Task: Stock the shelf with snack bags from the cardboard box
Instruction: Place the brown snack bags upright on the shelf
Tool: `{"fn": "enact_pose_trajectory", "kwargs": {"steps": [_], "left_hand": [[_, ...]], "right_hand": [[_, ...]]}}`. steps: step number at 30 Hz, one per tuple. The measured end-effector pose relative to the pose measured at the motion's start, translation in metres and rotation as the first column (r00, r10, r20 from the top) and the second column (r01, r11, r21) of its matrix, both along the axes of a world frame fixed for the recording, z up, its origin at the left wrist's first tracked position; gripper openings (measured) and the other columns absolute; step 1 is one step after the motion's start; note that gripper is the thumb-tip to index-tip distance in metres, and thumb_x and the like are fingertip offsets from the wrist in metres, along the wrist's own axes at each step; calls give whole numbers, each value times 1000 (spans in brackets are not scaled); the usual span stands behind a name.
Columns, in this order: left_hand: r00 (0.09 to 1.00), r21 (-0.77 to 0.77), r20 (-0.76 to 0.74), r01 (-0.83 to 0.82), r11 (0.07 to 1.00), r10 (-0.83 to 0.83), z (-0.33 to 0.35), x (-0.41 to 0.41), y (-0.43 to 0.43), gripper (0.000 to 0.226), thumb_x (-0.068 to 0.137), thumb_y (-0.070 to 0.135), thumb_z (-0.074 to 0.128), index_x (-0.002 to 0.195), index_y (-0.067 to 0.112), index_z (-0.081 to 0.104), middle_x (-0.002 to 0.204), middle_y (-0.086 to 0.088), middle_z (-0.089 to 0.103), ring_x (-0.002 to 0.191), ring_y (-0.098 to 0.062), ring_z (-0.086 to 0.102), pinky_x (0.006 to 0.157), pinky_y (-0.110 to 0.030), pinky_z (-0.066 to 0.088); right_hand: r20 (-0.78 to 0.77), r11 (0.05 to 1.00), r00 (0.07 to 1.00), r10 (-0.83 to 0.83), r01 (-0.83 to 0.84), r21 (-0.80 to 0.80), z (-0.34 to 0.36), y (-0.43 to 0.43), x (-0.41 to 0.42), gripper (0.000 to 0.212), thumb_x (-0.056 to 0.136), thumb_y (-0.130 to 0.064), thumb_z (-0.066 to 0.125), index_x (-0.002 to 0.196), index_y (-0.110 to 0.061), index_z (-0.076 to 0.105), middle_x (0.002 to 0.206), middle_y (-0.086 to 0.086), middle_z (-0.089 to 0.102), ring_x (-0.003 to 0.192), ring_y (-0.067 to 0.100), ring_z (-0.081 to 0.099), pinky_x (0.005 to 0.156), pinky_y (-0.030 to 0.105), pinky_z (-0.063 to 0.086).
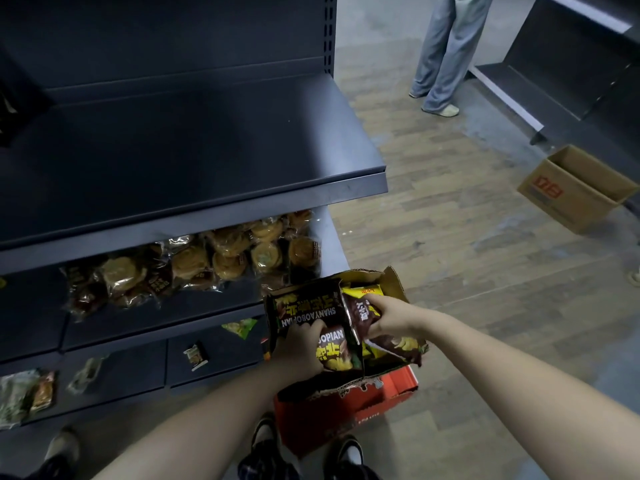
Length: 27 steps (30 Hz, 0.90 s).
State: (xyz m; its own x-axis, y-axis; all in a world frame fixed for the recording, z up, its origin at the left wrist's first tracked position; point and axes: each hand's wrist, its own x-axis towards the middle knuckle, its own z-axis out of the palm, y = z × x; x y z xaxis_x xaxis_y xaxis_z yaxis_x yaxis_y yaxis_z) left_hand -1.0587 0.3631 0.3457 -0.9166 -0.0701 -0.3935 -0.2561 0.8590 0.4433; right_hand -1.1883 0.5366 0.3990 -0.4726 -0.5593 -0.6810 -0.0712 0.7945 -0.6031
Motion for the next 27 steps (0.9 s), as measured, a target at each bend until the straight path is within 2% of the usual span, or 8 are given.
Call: {"fn": "enact_pose_trajectory", "kwargs": {"steps": [5, 8, 12, 16, 19, 21, 24, 27], "left_hand": [[992, 132, -61, -102, 986, 111, 19, -8, -7, 67, 61, 28, 78, 119, 33, 45, 109, 1, 56, 105, -19, 54, 83, -39, 52], [983, 178, -112, -124, 976, 145, 31, -11, -11, 62, 72, 22, 73, 125, 34, 44, 122, -1, 41, 120, -20, 36, 100, -32, 34], [972, 283, -144, -140, 949, 186, 64, -18, -9, 64, 76, -1, 53, 126, 38, 44, 138, 0, 21, 135, -23, 18, 111, -37, 23], [962, 321, -207, -105, 941, 178, 90, -22, -3, 79, 76, -14, 42, 131, 42, 46, 150, 7, 6, 139, -8, 5, 107, -17, 13], [946, 412, -239, -105, 905, 219, 106, -27, 8, 74, 79, -16, 35, 137, 31, 40, 148, -1, 19, 138, -12, 19, 105, -11, 27], [909, 547, -204, -202, 812, 363, 113, -31, 12, 56, 85, -10, 33, 128, 24, 41, 138, -8, 39, 124, -15, 43, 96, -24, 44], [855, 564, -242, -260, 784, 458, 123, -35, 19, 21, 95, 18, 43, 115, 19, 51, 125, -7, 51, 114, -17, 51, 91, -28, 43], [887, 423, -173, -325, 846, 427, 129, -40, 27, 72, 85, 40, 66, 143, 14, 30, 148, -8, 28, 139, -23, 25, 114, -34, 24]], "right_hand": [[205, 933, 938, -280, 316, -170, 10, 16, -9, 39, 85, -13, 68, 120, -20, 53, 114, 8, 66, 102, 24, 65, 89, 36, 53], [356, 859, 858, -370, 462, -220, 11, 21, -7, 33, 91, -23, 63, 122, -25, 53, 118, 7, 64, 108, 24, 62, 93, 41, 51], [461, 793, 766, -448, 579, -191, 12, 13, -4, 42, 83, -55, 63, 120, -37, 58, 120, -5, 65, 112, 17, 60, 100, 45, 43], [546, 713, 674, -499, 676, -183, 20, 0, 4, 58, 83, -66, 55, 124, -26, 59, 119, 0, 68, 110, 18, 62, 93, 40, 49], [623, 662, 616, -482, 722, -203, 33, -16, 10, 63, 89, -65, 45, 126, -17, 60, 120, 10, 67, 112, 26, 62, 103, 41, 45], [628, 623, 592, -506, 754, -209, 38, -23, 14, 66, 92, -63, 37, 127, -12, 60, 112, 13, 69, 101, 27, 66, 101, 40, 46], [700, 526, 513, -497, 820, -227, 37, -26, 21, 69, 89, -70, 36, 122, -16, 64, 114, 13, 70, 103, 28, 67, 91, 41, 52], [726, 511, 496, -477, 828, -231, 42, -27, 26, 73, 86, -74, 33, 119, -18, 67, 116, 12, 69, 104, 28, 67, 81, 40, 55]]}}
